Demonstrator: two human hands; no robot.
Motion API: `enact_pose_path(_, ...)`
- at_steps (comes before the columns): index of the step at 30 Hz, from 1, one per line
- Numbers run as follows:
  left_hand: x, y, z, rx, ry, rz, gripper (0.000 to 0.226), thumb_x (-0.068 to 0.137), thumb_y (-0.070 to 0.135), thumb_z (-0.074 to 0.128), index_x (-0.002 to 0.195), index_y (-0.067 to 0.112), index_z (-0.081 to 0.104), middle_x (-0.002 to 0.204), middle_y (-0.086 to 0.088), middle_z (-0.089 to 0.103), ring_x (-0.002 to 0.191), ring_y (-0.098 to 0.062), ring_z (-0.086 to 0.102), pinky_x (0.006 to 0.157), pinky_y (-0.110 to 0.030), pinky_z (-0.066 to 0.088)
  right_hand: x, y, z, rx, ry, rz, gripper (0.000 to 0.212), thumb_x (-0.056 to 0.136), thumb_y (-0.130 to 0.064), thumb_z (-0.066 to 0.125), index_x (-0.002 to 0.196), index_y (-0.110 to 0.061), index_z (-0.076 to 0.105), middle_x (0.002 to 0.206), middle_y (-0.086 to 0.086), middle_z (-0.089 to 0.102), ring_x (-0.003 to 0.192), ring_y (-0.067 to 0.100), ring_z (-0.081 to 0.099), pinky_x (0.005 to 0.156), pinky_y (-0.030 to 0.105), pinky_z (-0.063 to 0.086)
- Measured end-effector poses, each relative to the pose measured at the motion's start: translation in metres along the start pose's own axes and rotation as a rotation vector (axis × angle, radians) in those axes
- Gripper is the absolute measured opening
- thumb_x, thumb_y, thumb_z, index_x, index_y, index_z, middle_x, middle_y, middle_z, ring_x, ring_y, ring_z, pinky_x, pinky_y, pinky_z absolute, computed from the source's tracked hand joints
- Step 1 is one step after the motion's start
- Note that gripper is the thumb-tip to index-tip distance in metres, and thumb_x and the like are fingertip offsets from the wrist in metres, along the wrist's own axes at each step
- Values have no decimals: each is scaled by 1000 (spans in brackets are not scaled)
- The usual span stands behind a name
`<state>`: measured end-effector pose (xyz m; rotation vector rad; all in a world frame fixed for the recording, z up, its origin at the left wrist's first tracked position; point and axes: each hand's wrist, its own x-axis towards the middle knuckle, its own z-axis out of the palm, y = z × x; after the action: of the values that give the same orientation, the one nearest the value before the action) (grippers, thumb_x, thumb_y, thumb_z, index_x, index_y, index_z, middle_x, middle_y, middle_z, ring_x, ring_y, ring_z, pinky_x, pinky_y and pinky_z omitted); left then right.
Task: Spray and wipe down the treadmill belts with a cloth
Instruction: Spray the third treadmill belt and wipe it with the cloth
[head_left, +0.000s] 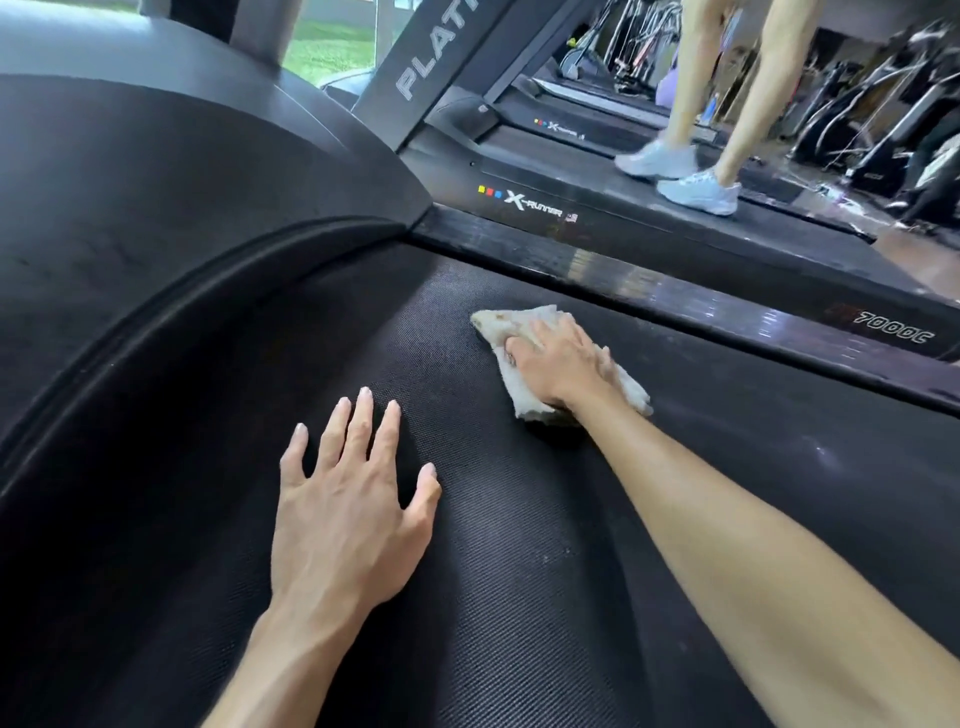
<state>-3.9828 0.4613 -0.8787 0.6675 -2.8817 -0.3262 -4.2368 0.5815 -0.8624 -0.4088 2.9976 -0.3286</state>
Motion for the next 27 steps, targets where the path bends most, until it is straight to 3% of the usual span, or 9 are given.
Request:
enact_pose_path(3,0,1,0,8,1,2,88,84,66,-5,163,30,6,170,6,-5,156,-9,-11,126,-42,-5,9,-25,3,4,52,140,68,99,-61,27,161,-33,29,173,8,8,159,27,1,124,60,-3)
enact_pose_path(7,1,1,-1,8,-7,2,87,84,67,-5,163,31,4,170,7,-7,155,-8,-12,126,-42,-6,15,-25,5,-36,22,-299,71,94,-70,32,158,-40,33,172,-4,16,158,20,13,126,53,7)
enact_pose_path(10,-1,0,-1,8,1,0,87,84,67,-6,163,31,3,170,8,-8,155,-7,-13,126,-41,-7,11,-2,6,37,-51,-402,92,79,-82,25,162,-41,26,173,-10,9,159,14,9,128,48,9)
enact_pose_path(13,-1,0,-1,7,5,2,85,86,67,-1,163,31,6,170,7,-6,156,-8,-10,126,-42,-5,15,16,8,-53,-7,-311,87,80,-80,18,158,-44,29,173,-7,11,158,21,14,127,52,13)
enact_pose_path(17,-1,0,-1,9,1,2,84,87,67,0,163,31,4,170,7,-8,155,-8,-12,126,-42,-6,14,-15,-1,-53,2,27,66,98,-63,26,159,-38,28,172,4,10,158,29,6,125,59,4)
enact_pose_path(20,0,0,-1,12,1,2,86,85,67,-3,163,32,5,170,7,-8,155,-8,-12,126,-41,-5,13,-29,1,-95,32,-176,72,91,-71,23,154,-39,37,168,0,25,155,26,19,123,57,15)
enact_pose_path(23,0,0,-2,17,-3,1,87,85,68,-3,163,32,5,170,8,-7,155,-7,-11,125,-40,-5,-10,-3,3,-39,-52,-423,94,78,-83,20,162,-40,27,172,-13,12,158,14,13,127,48,10)
enact_pose_path(25,-1,0,-2,8,0,1,86,85,68,-2,163,32,6,170,8,-6,155,-6,-11,126,-40,-4,-19,27,-3,-11,-62,-422,83,86,-77,27,161,-40,28,172,-16,10,158,13,12,128,49,10)
enact_pose_path(27,-1,0,-3,11,-2,0,86,86,68,-2,163,32,5,170,8,-7,155,-6,-12,126,-40,-5,-15,50,-7,-38,13,-264,76,89,-75,25,157,-43,32,171,-13,13,157,16,16,126,51,16)
